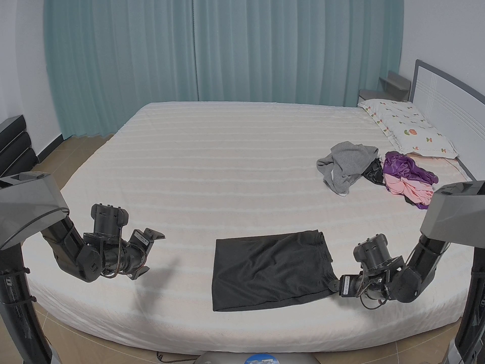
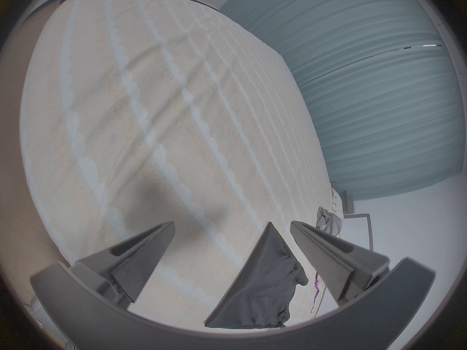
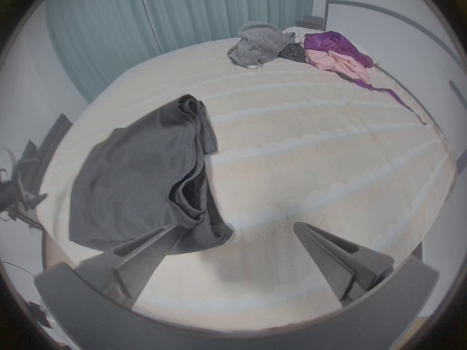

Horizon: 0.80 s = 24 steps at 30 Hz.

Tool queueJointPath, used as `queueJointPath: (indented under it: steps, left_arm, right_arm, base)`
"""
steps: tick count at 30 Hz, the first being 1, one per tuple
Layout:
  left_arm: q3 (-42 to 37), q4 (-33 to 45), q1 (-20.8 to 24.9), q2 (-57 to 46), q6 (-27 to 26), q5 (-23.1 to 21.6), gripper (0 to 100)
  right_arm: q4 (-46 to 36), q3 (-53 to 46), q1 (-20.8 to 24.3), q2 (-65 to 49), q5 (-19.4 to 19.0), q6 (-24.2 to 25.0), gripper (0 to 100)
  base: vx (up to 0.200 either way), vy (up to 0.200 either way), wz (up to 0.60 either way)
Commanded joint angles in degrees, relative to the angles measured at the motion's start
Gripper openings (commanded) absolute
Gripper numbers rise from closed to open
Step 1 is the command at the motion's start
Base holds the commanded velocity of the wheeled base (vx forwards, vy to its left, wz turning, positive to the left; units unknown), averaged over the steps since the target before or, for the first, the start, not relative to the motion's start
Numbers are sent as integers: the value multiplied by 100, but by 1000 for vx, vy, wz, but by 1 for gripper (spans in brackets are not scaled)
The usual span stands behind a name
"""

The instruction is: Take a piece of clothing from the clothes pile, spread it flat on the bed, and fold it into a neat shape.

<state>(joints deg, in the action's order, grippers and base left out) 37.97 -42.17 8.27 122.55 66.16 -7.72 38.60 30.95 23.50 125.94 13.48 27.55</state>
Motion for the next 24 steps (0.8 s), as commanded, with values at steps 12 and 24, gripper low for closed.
queueJointPath:
  steps: [12,24]
  left_arm:
    - [0,-2,8,14,2,-2,100]
    - [0,-2,8,32,-15,-2,100]
  right_arm:
    - [676,130,-373,-245,-1331,567,100]
    - [579,886,-223,502,-1498,523,100]
  base:
    - [0,0,0]
    - [0,0,0]
